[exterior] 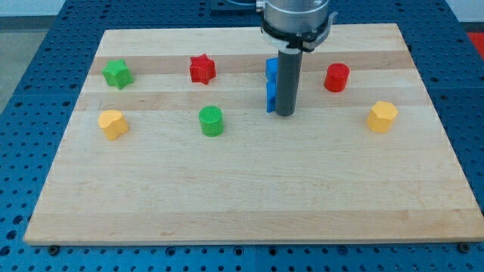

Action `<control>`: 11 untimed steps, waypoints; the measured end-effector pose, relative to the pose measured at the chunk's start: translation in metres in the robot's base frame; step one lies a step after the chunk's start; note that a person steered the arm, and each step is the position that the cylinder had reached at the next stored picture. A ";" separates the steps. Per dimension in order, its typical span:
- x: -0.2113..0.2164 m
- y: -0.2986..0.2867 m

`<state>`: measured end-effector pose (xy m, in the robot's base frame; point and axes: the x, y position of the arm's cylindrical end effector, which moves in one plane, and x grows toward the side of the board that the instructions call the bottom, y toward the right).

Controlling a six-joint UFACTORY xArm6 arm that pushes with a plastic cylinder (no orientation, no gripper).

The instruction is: Move the red circle above the hexagon

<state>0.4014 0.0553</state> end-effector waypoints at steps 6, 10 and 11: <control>-0.056 0.016; -0.024 -0.037; -0.054 -0.028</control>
